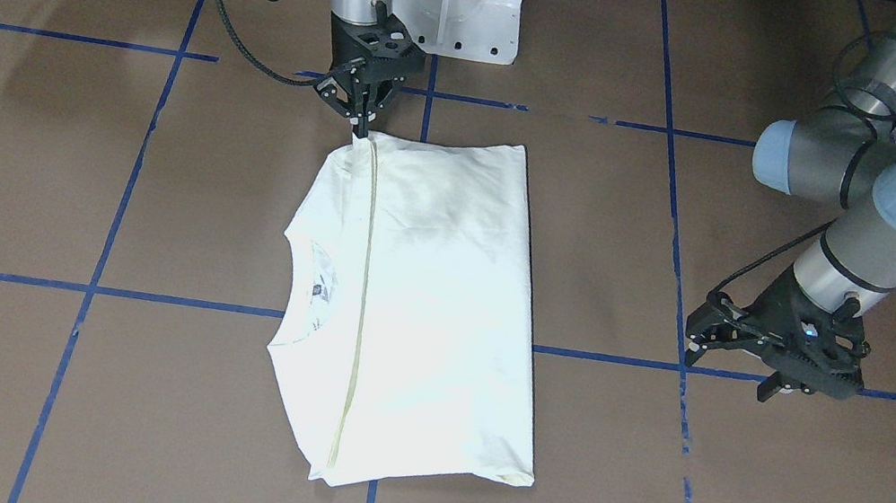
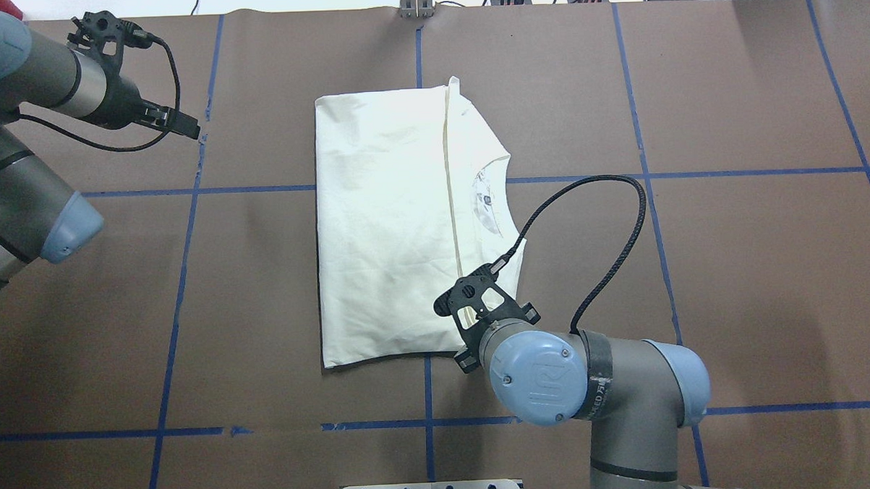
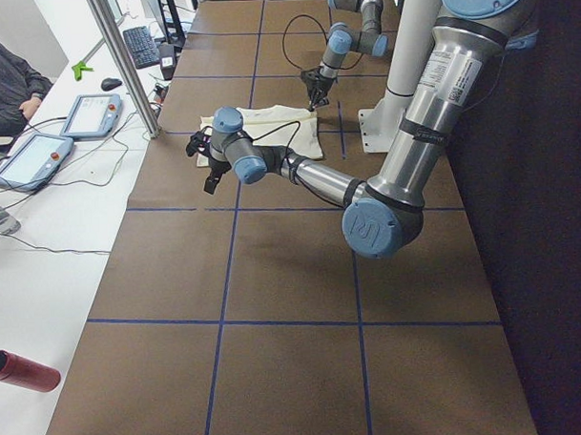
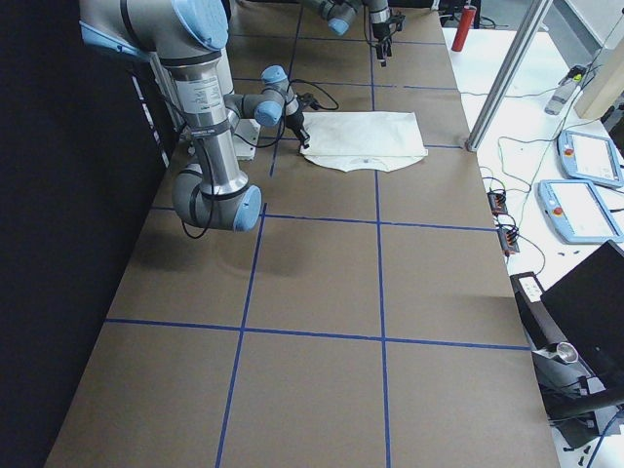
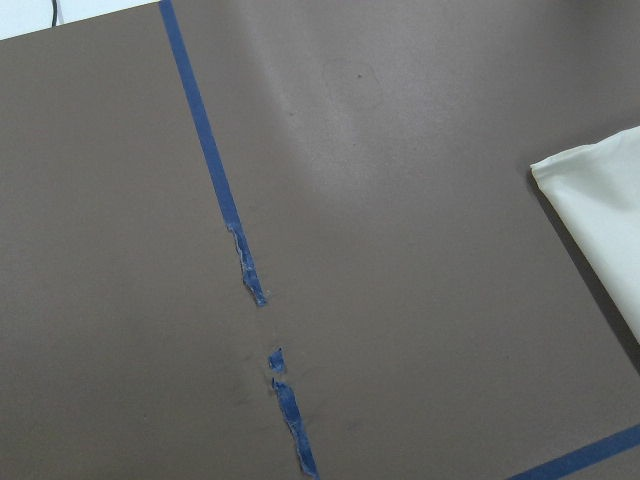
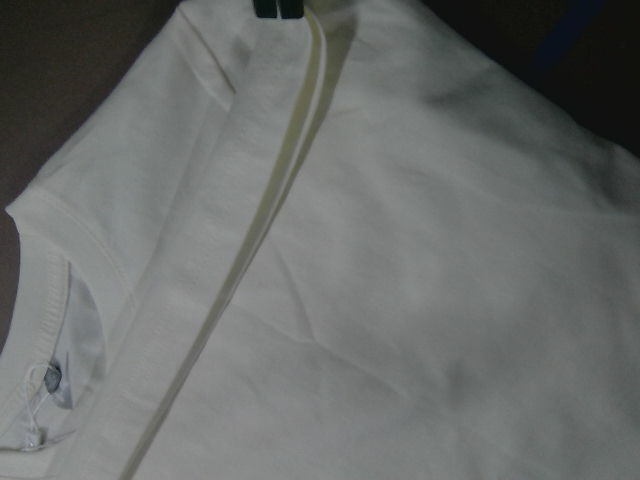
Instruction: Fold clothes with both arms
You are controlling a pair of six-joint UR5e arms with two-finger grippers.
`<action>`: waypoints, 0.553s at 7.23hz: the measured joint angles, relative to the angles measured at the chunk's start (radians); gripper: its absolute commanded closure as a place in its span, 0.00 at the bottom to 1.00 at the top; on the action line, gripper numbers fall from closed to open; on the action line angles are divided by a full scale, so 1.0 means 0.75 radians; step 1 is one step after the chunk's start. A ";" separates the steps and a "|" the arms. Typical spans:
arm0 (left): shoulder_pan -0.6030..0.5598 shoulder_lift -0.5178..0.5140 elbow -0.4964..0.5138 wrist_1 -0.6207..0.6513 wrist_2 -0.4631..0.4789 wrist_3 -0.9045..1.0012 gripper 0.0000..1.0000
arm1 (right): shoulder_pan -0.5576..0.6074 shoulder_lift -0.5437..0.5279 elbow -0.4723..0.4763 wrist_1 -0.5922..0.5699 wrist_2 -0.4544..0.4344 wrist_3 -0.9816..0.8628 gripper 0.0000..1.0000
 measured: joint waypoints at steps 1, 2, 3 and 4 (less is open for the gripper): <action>0.000 0.001 0.000 -0.001 0.000 0.000 0.00 | 0.002 -0.056 0.035 0.002 0.002 0.020 1.00; 0.000 0.001 0.000 -0.002 0.001 0.000 0.00 | 0.000 -0.105 0.060 0.004 0.002 0.078 1.00; 0.001 0.001 0.000 -0.003 0.001 0.000 0.00 | -0.005 -0.128 0.069 0.005 0.002 0.154 0.39; 0.002 0.001 0.002 -0.003 0.002 0.000 0.00 | -0.010 -0.130 0.070 0.006 0.003 0.199 0.00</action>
